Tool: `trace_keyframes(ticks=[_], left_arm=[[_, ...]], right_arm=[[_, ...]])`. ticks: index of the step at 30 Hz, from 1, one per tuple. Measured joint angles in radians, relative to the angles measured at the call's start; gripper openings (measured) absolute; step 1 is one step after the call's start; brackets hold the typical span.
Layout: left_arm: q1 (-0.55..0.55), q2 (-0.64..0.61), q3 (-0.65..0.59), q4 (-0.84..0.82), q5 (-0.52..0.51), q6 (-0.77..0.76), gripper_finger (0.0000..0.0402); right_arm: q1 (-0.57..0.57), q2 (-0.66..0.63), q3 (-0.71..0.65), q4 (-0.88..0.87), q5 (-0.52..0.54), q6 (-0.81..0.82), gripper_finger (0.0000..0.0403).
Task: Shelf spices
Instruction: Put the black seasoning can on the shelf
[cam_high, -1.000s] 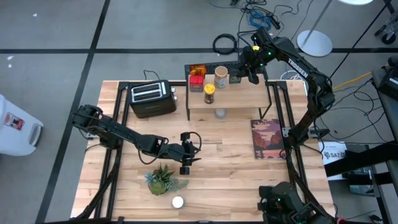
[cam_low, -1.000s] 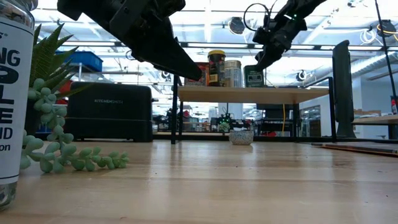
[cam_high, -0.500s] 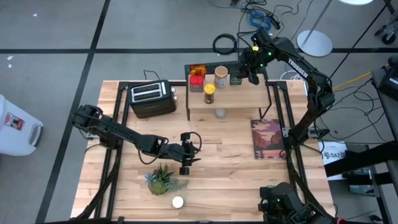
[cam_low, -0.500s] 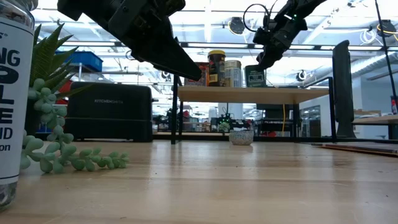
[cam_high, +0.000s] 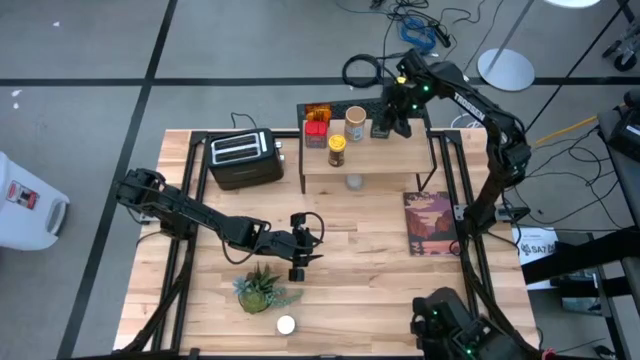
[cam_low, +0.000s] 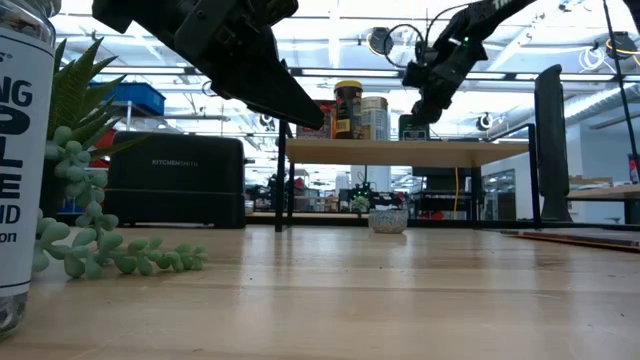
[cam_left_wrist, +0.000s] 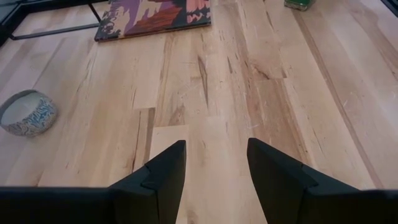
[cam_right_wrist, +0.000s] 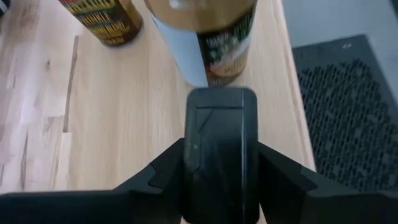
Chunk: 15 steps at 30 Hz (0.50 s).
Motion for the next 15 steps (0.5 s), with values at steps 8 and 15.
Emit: trace_keyframes(ticks=[8,15], left_arm=[[0.000,0.000,0.000,-0.001,0.000,0.016,0.0181],[0.010,0.000,0.000,0.020,0.009,0.026,0.0181]], right_arm=[[0.000,-0.005,0.000,-0.005,0.009,-0.020,0.0155],[0.018,-0.028,0.000,0.003,0.015,-0.010,0.0195]])
